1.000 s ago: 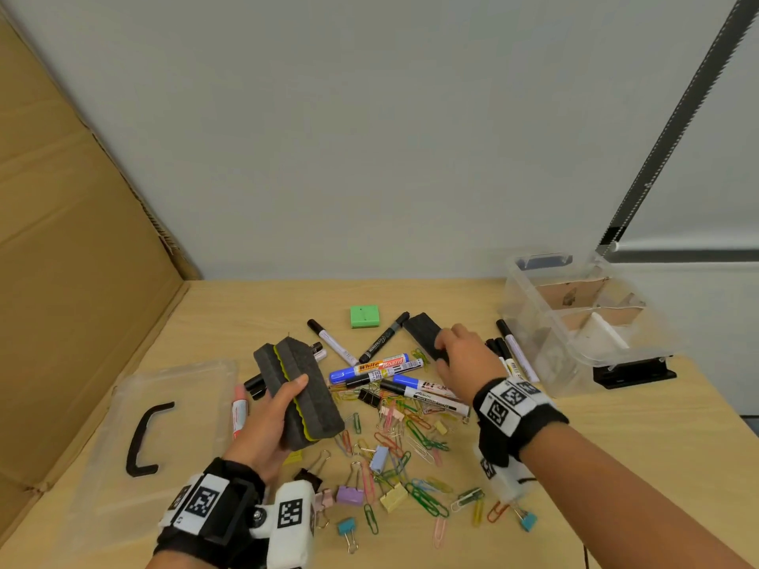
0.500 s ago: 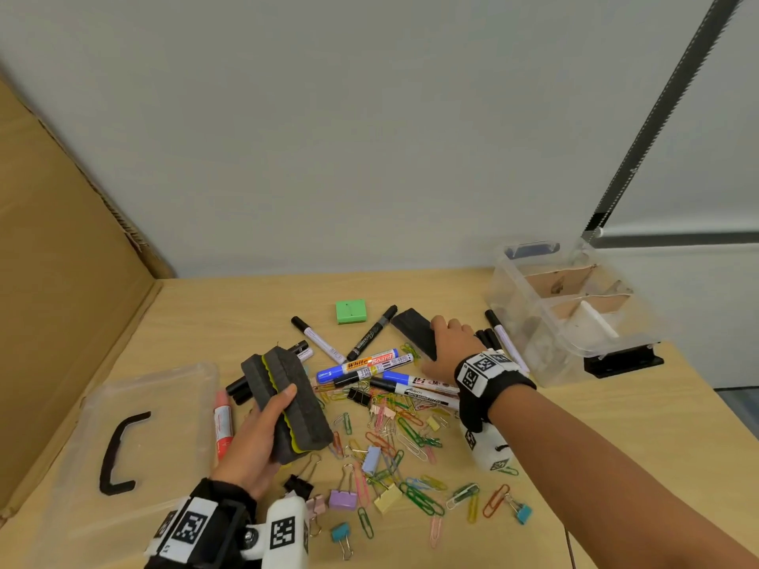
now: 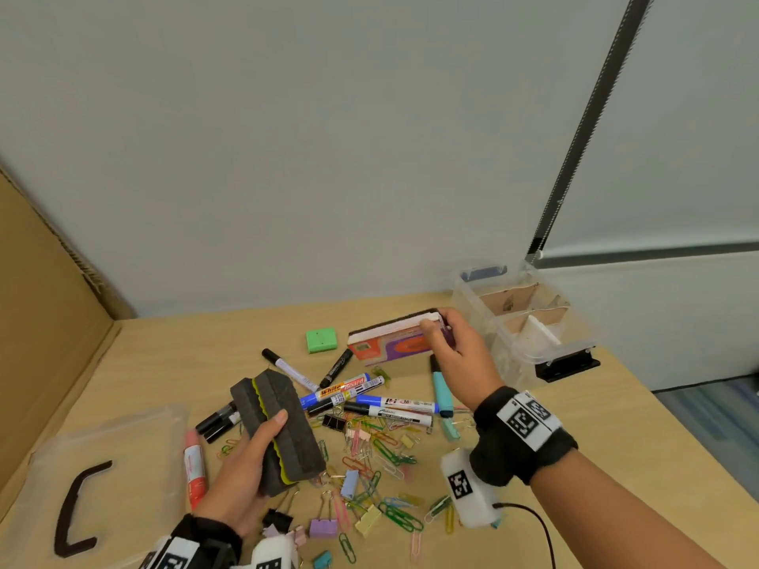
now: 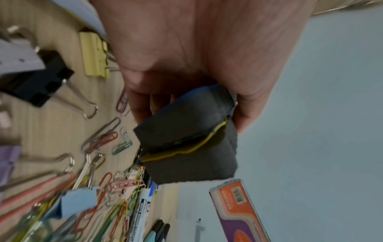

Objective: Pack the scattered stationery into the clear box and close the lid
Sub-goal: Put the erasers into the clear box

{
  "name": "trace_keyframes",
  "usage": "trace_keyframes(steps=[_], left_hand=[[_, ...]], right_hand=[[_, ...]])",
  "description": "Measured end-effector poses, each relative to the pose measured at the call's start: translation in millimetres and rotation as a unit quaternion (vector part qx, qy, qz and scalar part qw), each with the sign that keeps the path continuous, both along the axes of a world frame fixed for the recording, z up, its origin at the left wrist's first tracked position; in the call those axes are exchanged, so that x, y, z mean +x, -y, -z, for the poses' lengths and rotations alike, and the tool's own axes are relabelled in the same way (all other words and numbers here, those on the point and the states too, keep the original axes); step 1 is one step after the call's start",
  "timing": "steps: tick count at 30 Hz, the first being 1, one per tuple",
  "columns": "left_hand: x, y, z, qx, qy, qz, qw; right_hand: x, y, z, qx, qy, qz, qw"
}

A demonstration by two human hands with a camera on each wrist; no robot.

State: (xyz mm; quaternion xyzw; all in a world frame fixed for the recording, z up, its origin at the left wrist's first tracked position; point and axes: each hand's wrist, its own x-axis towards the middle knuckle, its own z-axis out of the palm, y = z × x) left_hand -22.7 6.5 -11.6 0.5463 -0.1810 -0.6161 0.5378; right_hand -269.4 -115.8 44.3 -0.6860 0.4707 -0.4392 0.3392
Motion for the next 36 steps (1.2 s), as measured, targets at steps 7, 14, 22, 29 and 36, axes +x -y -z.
trace_keyframes(steps=[7,14,22,29,36], left_hand=[[-17,20,-15,-0.010,0.005,0.005,1.000],[-60,51,-36,-0.028,0.000,0.002,1.000],[-147,90,-46,-0.025,0.055,-0.013,0.998],[-187,105,-42,-0.016,0.068,0.015,0.997],[-196,108,-40,-0.012,0.067,0.022,0.997]], right_hand=[[-45,6,-48,0.036,0.072,0.017,0.997],[-115,67,-100,0.018,0.075,0.100,0.992],[-153,137,-86,0.095,-0.134,0.100,0.981],[-161,155,-71,0.167,-0.287,0.089,0.939],[-161,174,-60,0.251,-0.374,0.042,0.892]])
